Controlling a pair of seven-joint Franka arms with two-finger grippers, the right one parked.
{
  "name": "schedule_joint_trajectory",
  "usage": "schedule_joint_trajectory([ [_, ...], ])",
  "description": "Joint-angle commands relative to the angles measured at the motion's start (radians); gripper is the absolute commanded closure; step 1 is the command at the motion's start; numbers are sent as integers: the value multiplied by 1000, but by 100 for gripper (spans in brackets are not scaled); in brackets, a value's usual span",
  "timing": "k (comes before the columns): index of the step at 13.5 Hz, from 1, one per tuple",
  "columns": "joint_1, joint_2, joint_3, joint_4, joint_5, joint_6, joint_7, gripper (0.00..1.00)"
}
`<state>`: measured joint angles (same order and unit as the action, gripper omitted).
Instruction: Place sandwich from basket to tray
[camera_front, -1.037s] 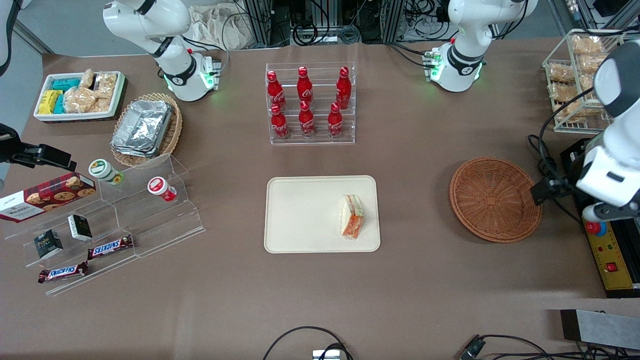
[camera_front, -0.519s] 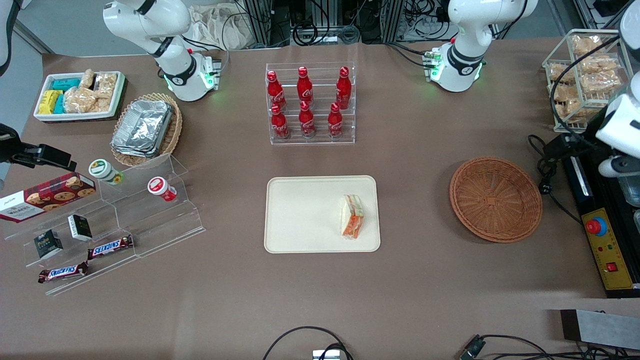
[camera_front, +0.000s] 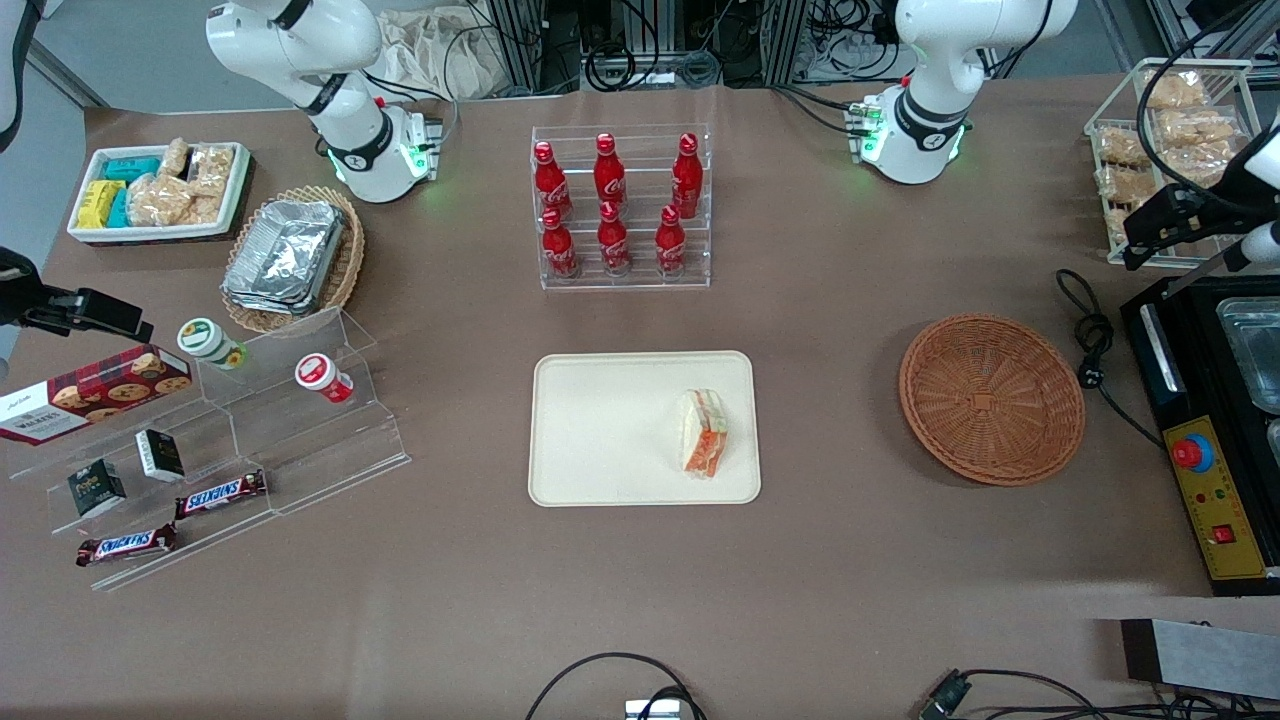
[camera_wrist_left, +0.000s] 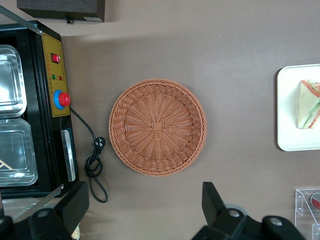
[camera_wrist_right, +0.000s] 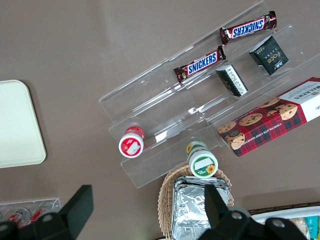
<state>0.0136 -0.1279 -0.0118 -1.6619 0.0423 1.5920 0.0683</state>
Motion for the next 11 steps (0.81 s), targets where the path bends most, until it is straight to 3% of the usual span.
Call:
schedule_joint_trajectory([
  [1,-17,-26,10,-16,-5,-23,-1,0],
  [11,-9,-19,-4,21,-12,-33,-39,0],
])
